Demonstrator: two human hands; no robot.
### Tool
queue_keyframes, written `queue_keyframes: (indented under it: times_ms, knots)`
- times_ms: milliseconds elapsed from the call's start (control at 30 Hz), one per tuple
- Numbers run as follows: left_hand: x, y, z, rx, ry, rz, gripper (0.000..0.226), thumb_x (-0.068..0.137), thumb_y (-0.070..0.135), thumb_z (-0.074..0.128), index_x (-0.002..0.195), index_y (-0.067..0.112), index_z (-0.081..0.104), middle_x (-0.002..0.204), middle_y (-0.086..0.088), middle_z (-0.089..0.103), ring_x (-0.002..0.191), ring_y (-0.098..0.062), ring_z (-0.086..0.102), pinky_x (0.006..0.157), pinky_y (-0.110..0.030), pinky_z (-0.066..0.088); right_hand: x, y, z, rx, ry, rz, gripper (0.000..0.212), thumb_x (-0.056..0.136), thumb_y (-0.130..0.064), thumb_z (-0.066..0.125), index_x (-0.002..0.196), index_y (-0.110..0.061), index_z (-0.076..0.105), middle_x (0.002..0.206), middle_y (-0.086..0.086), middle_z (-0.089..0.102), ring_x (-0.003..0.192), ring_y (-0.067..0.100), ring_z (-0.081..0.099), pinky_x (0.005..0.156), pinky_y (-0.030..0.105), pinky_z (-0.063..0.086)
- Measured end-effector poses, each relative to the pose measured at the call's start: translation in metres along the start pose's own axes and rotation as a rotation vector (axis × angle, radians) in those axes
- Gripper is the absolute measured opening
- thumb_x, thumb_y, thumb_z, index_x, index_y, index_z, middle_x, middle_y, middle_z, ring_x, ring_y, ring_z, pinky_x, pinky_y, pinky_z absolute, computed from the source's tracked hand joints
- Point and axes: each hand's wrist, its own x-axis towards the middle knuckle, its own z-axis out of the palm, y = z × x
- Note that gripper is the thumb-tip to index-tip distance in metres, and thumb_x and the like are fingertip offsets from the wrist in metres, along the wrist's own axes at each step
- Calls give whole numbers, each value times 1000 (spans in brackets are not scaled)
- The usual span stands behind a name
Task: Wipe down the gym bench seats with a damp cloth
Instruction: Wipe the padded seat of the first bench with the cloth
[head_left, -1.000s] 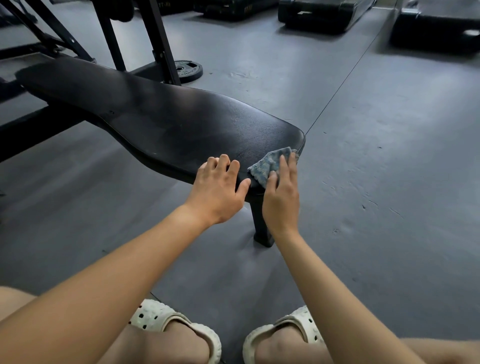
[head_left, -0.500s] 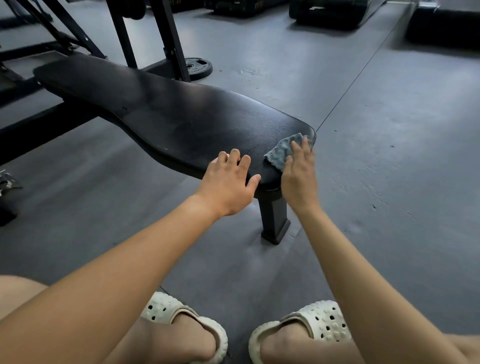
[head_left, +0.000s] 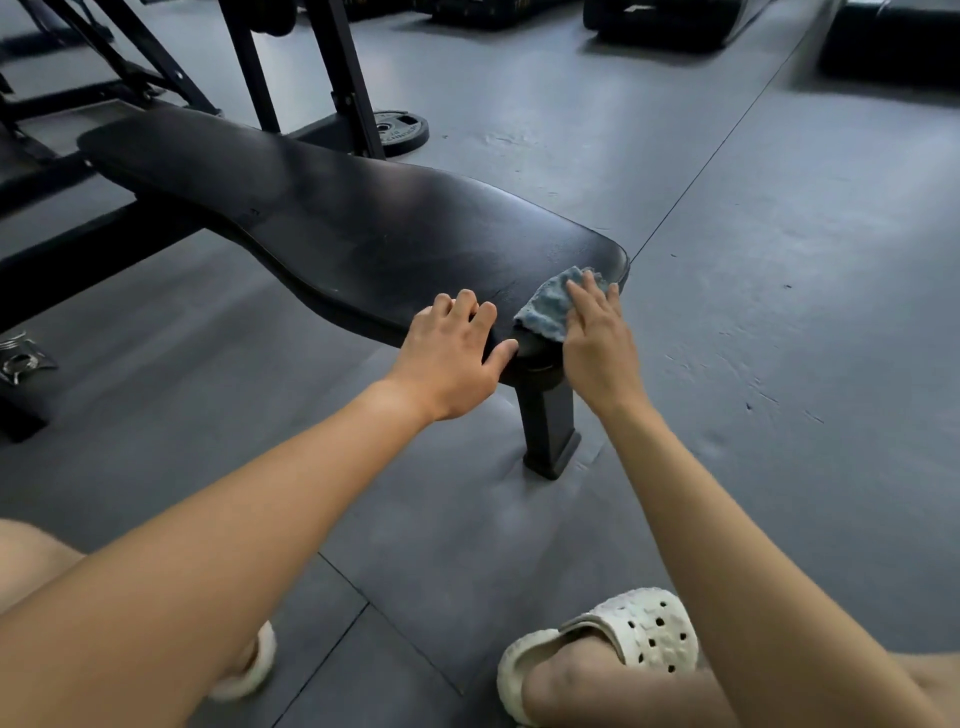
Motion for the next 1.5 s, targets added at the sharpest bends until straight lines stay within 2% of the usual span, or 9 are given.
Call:
queue_keyframes:
  times_ms: [133,300,433,533,800,900,1033,1267,1500]
  knots:
    - [0,-11,14,-13,155,67,45,101,56,41,110,14,56,111,-5,52,102,-29,47,96,-44,39,-11,-5,22,11,196,23,46,106,-13,34,151,-16,47,166,-5,30,157,19,10,126,34,17]
    - [7,-27,29,-78,356,184,26,103,36,46,98,12,56,101,-5,53,93,-29,46,85,-43,37,-53,-20,74,15,534,-60,40,102,-3,37,136,-7,58,156,1,46,153,25,26,123,29,25]
    - [8,-36,33,-117,372,252,21,104,30,44,98,14,57,100,-3,54,93,-27,47,85,-42,38,-40,-2,61,-76,471,-190,40,97,0,37,125,-7,65,145,1,58,147,23,38,120,33,34]
    - [7,-45,36,-156,373,289,23,104,29,42,104,14,60,104,-2,56,95,-26,47,89,-43,40,-22,5,45,15,433,-103,40,98,-4,37,123,-13,67,144,-4,59,145,14,40,120,28,31]
    - [5,-64,40,-268,352,383,33,103,22,45,126,12,65,121,-2,63,110,-26,55,101,-39,41,-55,-28,88,-92,626,25,39,107,-13,34,138,-15,57,156,-4,46,152,20,28,121,20,24]
    - [5,-76,36,-283,325,414,34,100,21,45,127,14,66,128,0,64,119,-25,56,106,-40,40,-67,-35,103,-234,663,6,40,104,-9,37,138,-12,58,156,0,47,153,25,27,122,26,27]
    - [1,-99,29,-262,324,427,32,99,23,46,124,16,66,127,0,62,120,-27,54,108,-43,39,-70,-50,121,-441,653,-63,42,101,-6,41,140,-9,58,154,6,50,151,32,31,124,49,25]
    - [-10,-147,15,-235,272,339,32,94,27,45,120,15,59,127,-5,55,123,-30,49,108,-45,36,-58,-74,139,-634,372,-296,60,91,4,49,149,-10,49,157,6,45,150,32,33,125,47,21]
    - [-15,-182,10,-199,198,200,37,99,28,49,131,11,55,144,-13,48,138,-34,40,120,-51,27,-88,-47,113,-665,541,-137,52,97,0,46,148,-10,50,157,7,45,148,32,37,122,50,26]
